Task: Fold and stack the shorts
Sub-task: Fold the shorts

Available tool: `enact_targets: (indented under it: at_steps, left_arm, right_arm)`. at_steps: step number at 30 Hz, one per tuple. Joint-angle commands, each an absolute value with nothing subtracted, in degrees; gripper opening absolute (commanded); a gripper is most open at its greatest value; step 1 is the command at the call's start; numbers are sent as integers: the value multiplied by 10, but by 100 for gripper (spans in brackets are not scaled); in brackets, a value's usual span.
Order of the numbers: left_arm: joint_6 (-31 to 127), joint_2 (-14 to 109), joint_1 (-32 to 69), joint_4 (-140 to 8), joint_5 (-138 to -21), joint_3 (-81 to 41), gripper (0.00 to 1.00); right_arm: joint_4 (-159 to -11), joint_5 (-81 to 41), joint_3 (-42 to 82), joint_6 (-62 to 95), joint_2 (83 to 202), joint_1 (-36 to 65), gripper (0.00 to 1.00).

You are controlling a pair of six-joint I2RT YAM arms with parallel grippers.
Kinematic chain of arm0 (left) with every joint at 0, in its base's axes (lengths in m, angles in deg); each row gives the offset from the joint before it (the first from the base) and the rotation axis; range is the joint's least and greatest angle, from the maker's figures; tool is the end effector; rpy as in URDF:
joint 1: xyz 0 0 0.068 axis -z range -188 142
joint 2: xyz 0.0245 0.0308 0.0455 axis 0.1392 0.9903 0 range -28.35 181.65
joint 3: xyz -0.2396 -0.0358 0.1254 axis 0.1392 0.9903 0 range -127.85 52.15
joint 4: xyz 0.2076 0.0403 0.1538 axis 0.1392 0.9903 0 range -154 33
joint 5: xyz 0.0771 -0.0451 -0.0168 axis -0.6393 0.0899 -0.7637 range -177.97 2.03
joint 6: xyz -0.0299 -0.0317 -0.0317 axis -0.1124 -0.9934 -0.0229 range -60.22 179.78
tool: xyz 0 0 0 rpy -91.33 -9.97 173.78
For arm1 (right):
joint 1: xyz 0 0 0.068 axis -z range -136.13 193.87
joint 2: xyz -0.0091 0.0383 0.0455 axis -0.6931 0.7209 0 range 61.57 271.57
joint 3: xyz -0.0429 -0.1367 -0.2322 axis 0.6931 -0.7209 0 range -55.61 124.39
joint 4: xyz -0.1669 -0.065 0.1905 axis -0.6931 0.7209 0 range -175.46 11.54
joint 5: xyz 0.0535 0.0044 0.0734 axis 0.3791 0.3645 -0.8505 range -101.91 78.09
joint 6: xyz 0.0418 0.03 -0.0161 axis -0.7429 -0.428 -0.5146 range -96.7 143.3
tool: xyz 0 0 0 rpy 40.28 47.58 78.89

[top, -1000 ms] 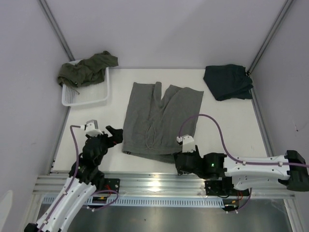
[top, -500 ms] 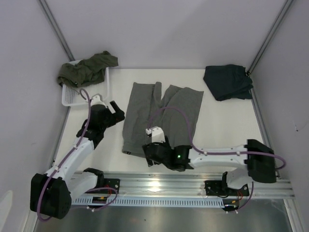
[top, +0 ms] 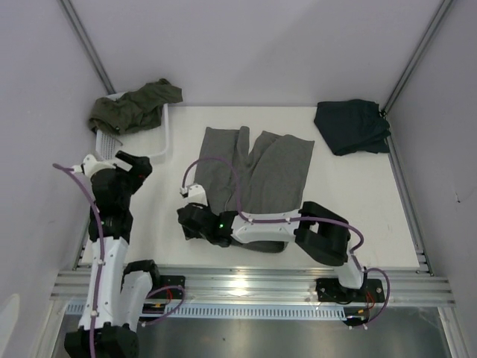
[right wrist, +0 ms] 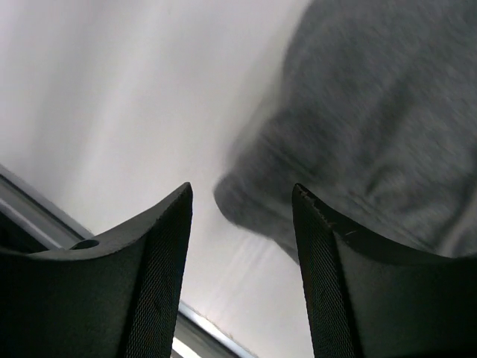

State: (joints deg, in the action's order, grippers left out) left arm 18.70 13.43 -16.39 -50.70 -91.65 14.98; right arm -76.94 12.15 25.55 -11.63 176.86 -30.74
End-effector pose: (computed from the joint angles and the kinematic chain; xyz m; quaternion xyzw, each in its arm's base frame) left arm 0.1742 0.0279 0.2959 -0.3553 0.7261 -0.1406 0.5716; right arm 0.1328 0.4278 0.1924 -0.2253 0.8709 0.2108 0.3825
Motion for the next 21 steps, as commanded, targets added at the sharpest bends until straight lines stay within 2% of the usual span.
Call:
enact_targets:
  at_steps: [1, 10, 16, 18, 19, 20, 21]
  left_arm:
    - [185, 100, -177, -472, -890, 108, 99]
    - [212, 95, -177, -451, -888, 99, 99]
    - [215, 94, -177, -458, -888, 106, 99]
    - [216, 95, -177, -459, -888, 105, 99]
    - [217, 94, -177, -460, -888, 106, 99]
    - [217, 95, -177, -460, -886, 106, 99]
    - [217, 95, -177, -462, -884, 107, 99]
  right_arm:
    - [-778, 113, 327, -110, 1821, -303, 59]
    - [-667, 145, 435, -134, 1921, -313, 59]
    - [-614, 191, 423, -155, 1934, -326, 52]
    - [-590, 201, 419, -165, 1936, -327, 44]
    - [-582, 209, 409, -169, 1934, -328, 37]
    - [-579, 211, 398, -169, 1929, -329, 19]
    - [-579, 217, 383, -170, 1907, -330, 13]
